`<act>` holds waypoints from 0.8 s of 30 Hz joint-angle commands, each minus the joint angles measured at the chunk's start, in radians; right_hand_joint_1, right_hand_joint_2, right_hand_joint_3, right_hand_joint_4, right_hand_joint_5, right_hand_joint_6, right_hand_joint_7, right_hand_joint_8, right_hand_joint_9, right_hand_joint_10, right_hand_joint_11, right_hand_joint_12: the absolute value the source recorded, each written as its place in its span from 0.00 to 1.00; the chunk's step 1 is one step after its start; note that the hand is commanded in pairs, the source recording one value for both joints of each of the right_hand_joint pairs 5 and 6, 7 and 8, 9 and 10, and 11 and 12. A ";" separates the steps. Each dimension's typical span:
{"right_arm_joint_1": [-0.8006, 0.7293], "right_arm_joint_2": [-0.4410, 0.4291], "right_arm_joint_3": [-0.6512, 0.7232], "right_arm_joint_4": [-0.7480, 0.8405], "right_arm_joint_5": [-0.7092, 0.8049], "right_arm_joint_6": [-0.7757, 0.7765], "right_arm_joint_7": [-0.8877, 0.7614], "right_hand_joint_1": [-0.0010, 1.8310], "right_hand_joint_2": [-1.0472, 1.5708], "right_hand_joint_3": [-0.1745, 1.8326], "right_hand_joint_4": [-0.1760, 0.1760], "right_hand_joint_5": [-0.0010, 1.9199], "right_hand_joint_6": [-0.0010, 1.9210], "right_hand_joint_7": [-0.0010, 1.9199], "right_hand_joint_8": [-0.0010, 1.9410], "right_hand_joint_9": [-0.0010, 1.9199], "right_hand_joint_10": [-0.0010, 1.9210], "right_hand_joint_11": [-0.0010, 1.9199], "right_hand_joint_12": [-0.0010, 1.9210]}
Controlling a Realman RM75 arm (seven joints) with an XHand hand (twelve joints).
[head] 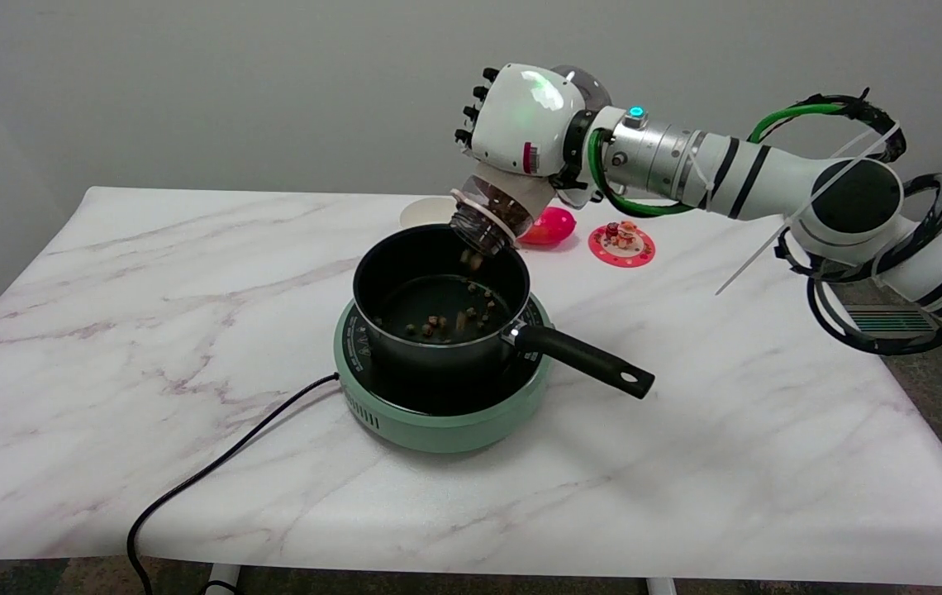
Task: Pour the contents of the bottle into the soup pot.
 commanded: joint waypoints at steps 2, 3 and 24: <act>0.046 0.008 -0.049 -0.014 -0.055 0.002 0.062 0.84 0.69 0.50 0.50 1.00 1.00 1.00 0.99 0.70 0.70 0.61 0.61; 0.046 0.010 -0.050 -0.014 -0.054 0.002 0.062 0.84 0.69 0.50 0.50 1.00 1.00 1.00 0.99 0.70 0.70 0.61 0.61; 0.097 0.013 -0.050 0.017 -0.213 0.011 0.165 0.85 0.68 0.52 0.50 1.00 1.00 1.00 0.99 0.71 0.71 0.62 0.62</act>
